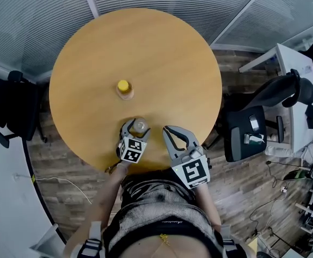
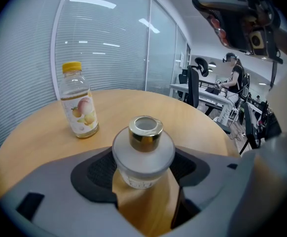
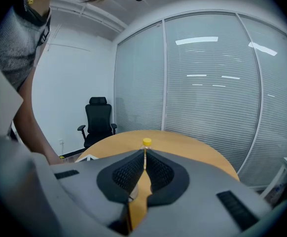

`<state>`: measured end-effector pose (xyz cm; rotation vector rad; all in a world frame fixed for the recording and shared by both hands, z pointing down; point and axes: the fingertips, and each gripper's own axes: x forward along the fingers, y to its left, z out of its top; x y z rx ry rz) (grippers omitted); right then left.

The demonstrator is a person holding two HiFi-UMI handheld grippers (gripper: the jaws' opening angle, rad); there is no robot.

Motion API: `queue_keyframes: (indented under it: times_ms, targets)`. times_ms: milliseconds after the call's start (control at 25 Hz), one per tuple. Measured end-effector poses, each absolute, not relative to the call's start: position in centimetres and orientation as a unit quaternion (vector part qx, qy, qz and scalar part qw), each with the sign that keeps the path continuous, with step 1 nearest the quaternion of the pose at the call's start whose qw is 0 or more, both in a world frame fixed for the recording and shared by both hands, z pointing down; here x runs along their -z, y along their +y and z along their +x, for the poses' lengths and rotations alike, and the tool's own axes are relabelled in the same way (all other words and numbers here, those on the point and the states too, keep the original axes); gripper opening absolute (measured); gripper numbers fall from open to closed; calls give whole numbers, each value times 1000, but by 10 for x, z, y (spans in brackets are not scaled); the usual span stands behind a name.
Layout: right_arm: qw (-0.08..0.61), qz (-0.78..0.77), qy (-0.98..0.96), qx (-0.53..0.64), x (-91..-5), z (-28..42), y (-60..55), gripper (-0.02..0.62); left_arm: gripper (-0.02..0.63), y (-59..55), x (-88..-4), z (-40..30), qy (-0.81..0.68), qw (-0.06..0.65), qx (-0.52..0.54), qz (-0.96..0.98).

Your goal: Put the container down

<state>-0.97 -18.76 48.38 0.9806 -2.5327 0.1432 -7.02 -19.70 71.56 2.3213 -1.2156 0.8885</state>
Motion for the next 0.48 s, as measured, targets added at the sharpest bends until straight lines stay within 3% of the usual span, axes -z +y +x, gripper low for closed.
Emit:
queue_keyframes:
  times_ms: [480]
  targets:
    - [203, 344, -915, -53, -482, -8, -194, 23, 324, -199, -715, -70, -432, 185, -314, 825]
